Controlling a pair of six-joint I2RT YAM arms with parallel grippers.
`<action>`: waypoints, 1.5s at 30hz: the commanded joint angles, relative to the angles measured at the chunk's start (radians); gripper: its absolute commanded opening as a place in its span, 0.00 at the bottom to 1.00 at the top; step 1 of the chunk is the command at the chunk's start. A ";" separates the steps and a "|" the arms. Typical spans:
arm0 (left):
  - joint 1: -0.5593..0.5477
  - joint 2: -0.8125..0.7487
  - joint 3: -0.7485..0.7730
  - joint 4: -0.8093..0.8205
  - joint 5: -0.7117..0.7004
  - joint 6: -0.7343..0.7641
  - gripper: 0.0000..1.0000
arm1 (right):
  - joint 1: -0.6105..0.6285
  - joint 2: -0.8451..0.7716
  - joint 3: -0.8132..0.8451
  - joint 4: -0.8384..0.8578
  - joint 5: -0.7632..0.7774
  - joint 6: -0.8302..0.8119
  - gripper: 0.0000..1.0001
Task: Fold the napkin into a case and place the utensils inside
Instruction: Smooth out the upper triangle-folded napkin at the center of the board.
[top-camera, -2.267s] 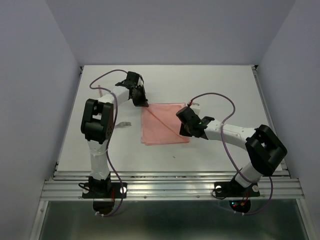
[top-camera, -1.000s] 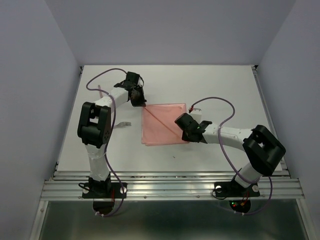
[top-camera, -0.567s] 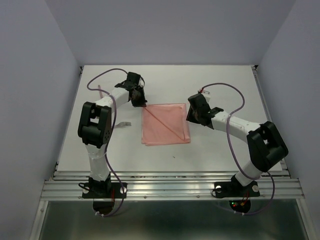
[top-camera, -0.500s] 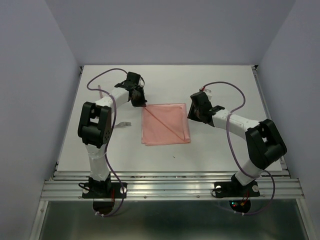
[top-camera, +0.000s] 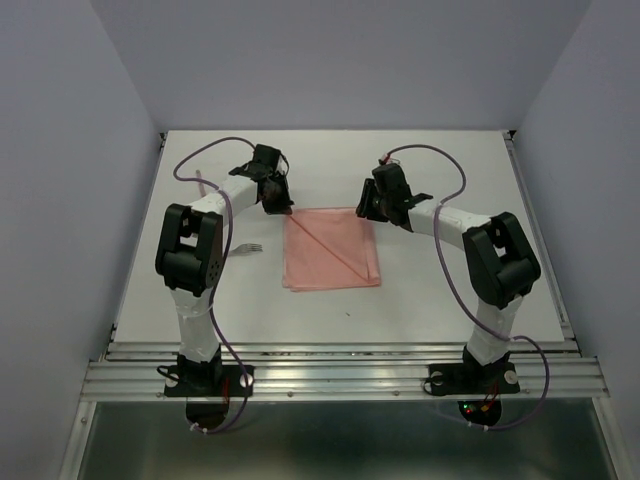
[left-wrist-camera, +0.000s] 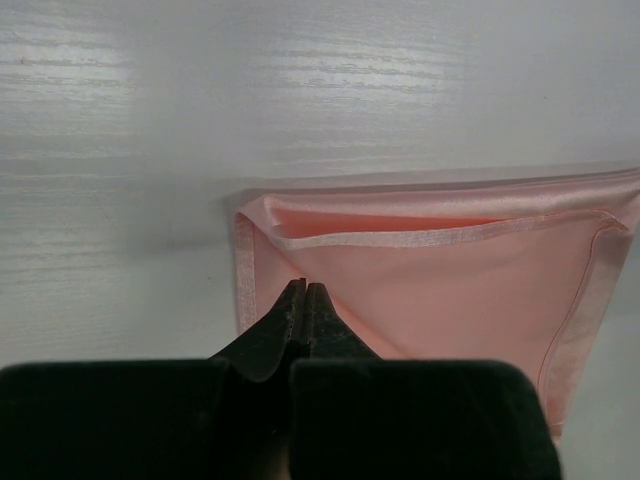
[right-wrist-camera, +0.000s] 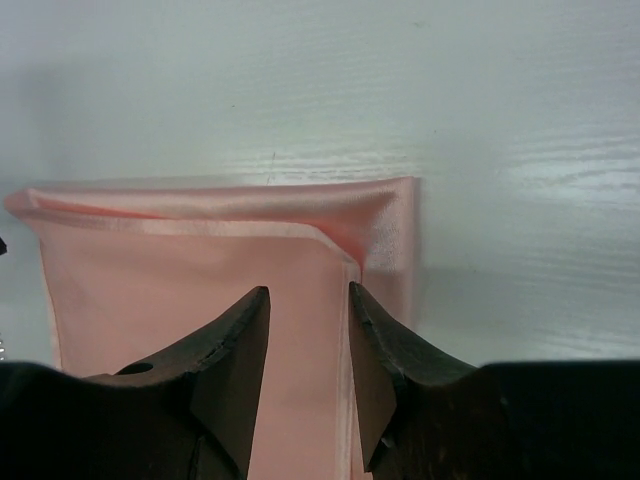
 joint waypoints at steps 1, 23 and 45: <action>-0.003 -0.078 -0.008 0.006 -0.016 0.022 0.00 | -0.019 0.059 0.085 0.051 -0.027 -0.048 0.43; -0.005 -0.072 -0.006 0.001 -0.009 0.023 0.00 | -0.019 0.177 0.189 -0.018 -0.022 -0.129 0.37; -0.008 -0.063 0.008 -0.006 -0.007 0.019 0.00 | -0.019 0.152 0.164 -0.018 -0.022 -0.184 0.04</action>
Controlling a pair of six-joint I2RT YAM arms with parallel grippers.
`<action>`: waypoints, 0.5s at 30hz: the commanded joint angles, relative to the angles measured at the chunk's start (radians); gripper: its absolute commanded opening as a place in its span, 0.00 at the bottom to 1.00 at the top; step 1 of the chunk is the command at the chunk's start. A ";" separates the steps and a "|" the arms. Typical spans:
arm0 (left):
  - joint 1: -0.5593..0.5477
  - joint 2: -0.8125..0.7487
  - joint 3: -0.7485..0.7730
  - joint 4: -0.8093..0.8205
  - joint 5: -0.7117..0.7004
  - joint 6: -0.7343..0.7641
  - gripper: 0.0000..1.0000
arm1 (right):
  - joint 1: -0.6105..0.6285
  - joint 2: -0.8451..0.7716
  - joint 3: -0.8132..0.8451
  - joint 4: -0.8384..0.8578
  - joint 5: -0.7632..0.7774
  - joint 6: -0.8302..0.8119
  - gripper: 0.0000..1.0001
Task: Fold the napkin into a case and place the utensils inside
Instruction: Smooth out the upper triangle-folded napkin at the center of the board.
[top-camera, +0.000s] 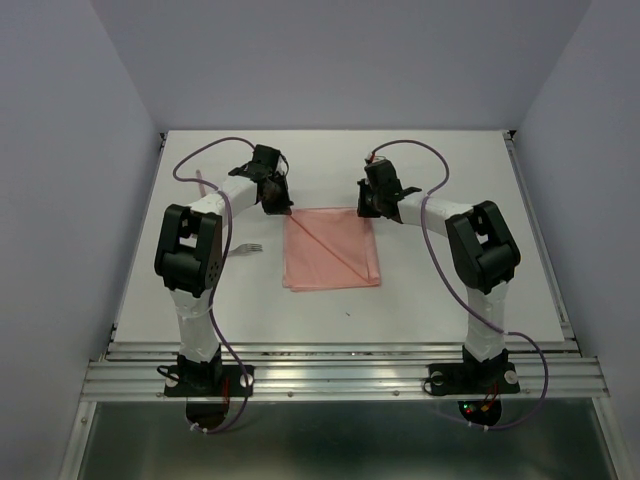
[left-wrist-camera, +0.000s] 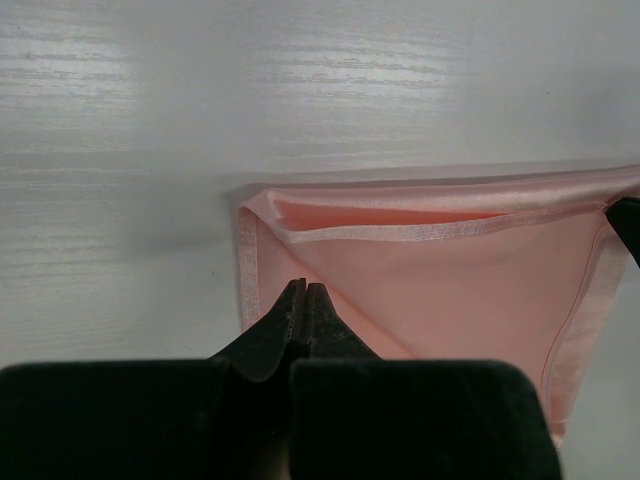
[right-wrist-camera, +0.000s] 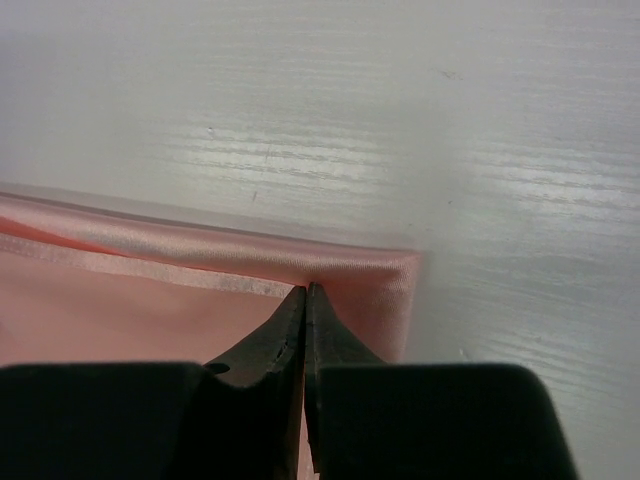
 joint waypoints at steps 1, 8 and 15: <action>-0.010 -0.054 0.016 -0.006 -0.004 0.012 0.00 | -0.006 -0.029 0.013 0.001 0.013 -0.019 0.01; -0.019 -0.045 0.025 -0.006 0.006 0.016 0.00 | -0.006 -0.029 0.036 0.002 0.030 -0.025 0.01; -0.023 -0.025 0.047 -0.011 0.016 0.021 0.00 | -0.006 0.001 0.076 -0.010 0.021 -0.039 0.01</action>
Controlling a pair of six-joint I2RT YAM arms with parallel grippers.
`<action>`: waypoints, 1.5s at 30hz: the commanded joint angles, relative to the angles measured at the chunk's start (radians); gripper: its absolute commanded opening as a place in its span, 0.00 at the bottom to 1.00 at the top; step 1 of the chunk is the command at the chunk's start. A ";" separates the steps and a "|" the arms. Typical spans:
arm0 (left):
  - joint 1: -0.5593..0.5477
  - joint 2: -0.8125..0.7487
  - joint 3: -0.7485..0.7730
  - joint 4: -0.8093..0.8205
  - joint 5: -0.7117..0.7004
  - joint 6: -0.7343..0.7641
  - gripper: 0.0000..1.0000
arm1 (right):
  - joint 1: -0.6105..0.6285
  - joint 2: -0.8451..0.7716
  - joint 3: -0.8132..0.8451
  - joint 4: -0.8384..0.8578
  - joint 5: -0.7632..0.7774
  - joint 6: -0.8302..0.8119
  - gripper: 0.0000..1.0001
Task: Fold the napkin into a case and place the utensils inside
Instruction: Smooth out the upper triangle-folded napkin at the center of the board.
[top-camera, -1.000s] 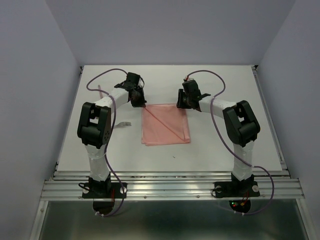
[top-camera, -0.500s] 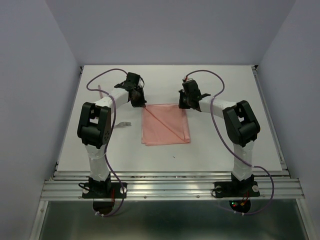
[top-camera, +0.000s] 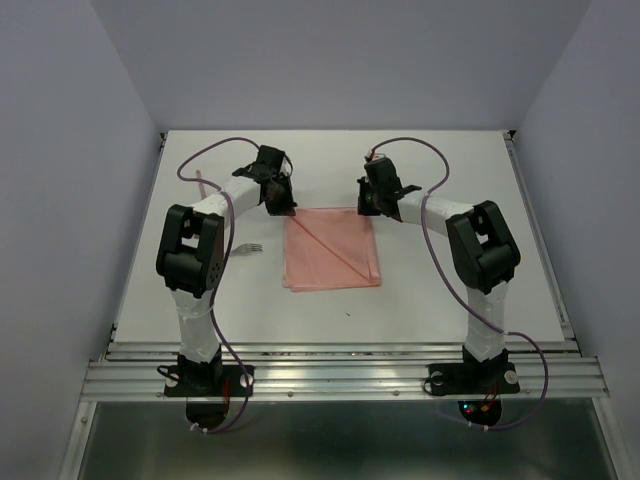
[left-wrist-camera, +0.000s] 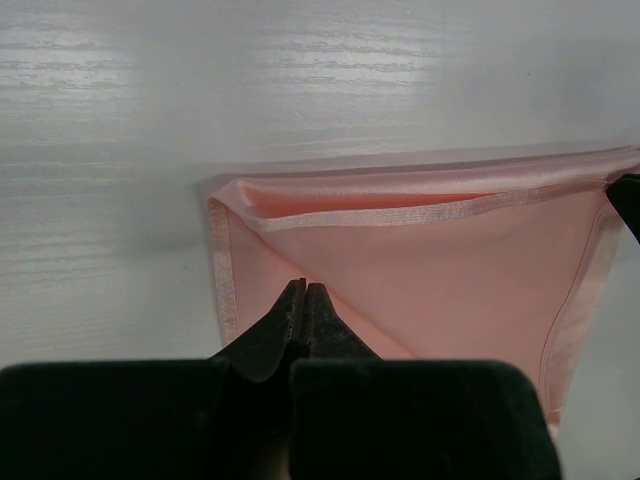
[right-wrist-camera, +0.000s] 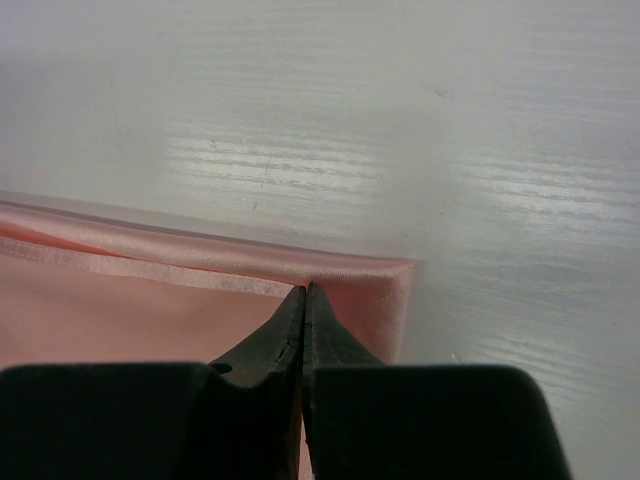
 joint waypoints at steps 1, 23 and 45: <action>-0.005 -0.022 0.047 -0.007 0.008 0.019 0.00 | -0.006 0.003 0.065 -0.001 0.006 -0.024 0.01; -0.003 0.048 0.117 -0.018 0.005 0.022 0.00 | -0.006 -0.120 0.048 -0.029 0.142 0.006 0.62; 0.005 0.133 0.146 -0.035 -0.026 0.022 0.00 | 0.241 -0.491 -0.553 -0.074 0.092 0.345 0.07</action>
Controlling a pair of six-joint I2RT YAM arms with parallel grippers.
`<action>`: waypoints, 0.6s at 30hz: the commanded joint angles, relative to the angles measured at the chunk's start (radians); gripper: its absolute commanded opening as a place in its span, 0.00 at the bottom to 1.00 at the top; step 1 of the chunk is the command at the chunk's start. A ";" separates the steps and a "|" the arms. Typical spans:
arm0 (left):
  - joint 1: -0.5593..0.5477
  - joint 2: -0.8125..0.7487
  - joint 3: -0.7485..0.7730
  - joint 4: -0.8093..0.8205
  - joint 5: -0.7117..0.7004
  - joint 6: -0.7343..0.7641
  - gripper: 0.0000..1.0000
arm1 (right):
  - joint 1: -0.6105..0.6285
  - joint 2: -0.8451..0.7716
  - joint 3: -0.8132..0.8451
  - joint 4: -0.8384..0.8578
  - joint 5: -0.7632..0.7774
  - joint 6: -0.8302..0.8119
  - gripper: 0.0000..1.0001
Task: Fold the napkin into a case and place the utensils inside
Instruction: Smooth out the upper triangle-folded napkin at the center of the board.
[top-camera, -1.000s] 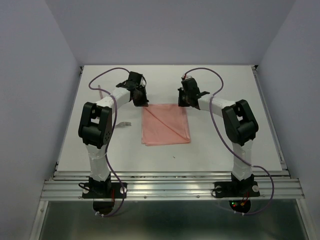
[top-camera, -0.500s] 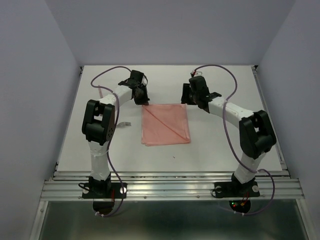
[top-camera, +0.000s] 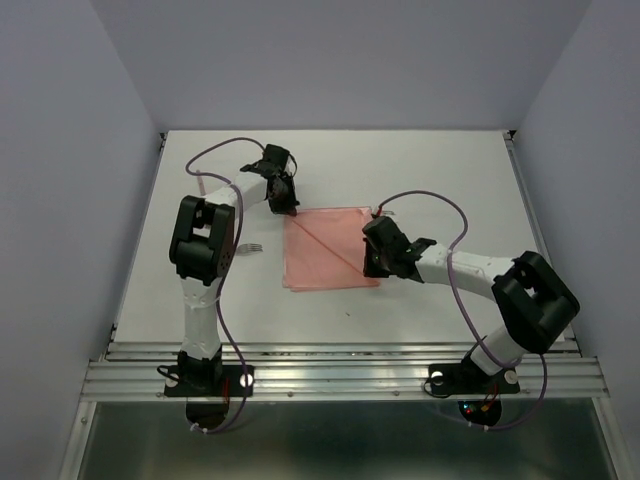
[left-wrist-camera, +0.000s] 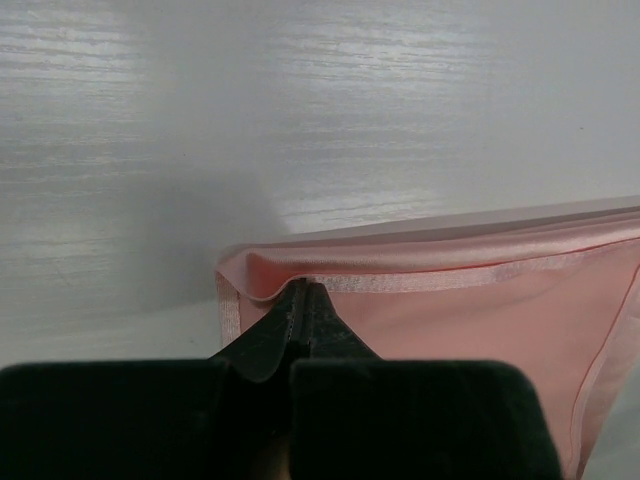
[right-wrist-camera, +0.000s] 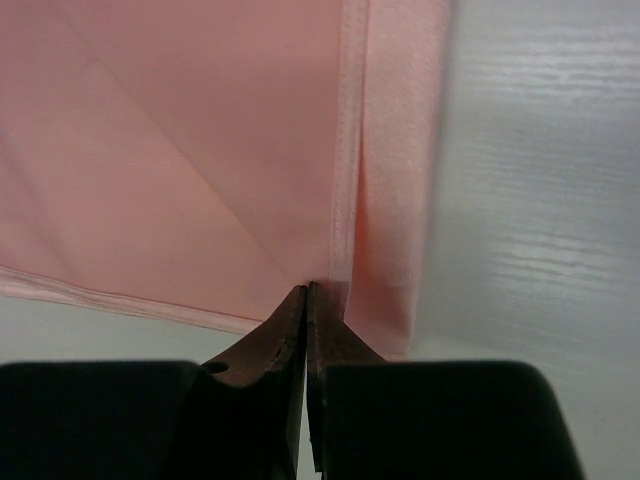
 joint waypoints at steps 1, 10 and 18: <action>0.004 -0.001 0.026 -0.009 -0.011 0.015 0.00 | -0.014 0.004 -0.055 0.060 0.010 0.090 0.08; 0.001 -0.074 0.026 -0.021 -0.049 0.019 0.00 | -0.004 -0.019 -0.022 0.058 0.007 0.069 0.06; -0.007 -0.157 -0.077 0.011 -0.051 0.010 0.00 | -0.004 -0.004 0.101 0.040 0.025 0.035 0.07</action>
